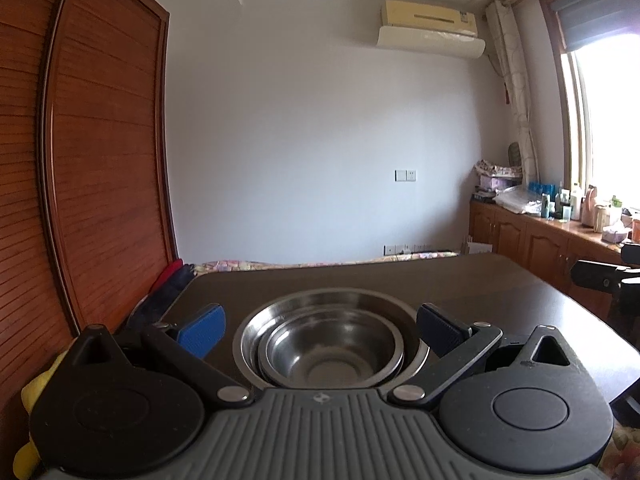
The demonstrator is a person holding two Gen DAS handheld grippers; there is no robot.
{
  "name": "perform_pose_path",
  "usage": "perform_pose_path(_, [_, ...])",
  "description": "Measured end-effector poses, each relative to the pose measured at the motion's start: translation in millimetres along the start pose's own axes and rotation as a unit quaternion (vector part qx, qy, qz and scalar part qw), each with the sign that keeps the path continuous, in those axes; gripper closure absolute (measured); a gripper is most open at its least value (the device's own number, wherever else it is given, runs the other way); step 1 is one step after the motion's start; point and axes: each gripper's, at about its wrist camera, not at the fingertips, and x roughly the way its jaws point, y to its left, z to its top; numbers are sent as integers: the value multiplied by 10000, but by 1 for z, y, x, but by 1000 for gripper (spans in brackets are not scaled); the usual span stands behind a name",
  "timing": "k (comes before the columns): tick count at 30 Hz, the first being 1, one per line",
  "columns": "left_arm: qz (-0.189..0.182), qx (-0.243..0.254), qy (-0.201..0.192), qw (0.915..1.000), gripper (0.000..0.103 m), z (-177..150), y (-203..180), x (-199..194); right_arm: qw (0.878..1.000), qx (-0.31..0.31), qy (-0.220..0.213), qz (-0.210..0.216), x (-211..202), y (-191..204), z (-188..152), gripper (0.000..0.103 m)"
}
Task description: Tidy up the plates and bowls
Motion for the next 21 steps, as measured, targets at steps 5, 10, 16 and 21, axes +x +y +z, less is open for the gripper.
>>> perform_pose_path(5, [21, 13, 126, 9999, 0, -8, -5, 5, 9999, 84, 102, -20, 2, -2, -7, 0])
perform_pose_path(10, [41, 41, 222, 9997, 0, -16, -7, 10, 9997, 95, 154, -142, 4, -4, -15, 0])
perform_pose_path(16, [66, 25, 216, 9997, 0, -17, -7, 9, 9995, 136, 224, -201, 7, -6, -19, 0])
perform_pose_path(21, [81, 9, 203, 9998, 0, -17, -6, 8, 9994, 144, 219, -206, 7, -7, -19, 0])
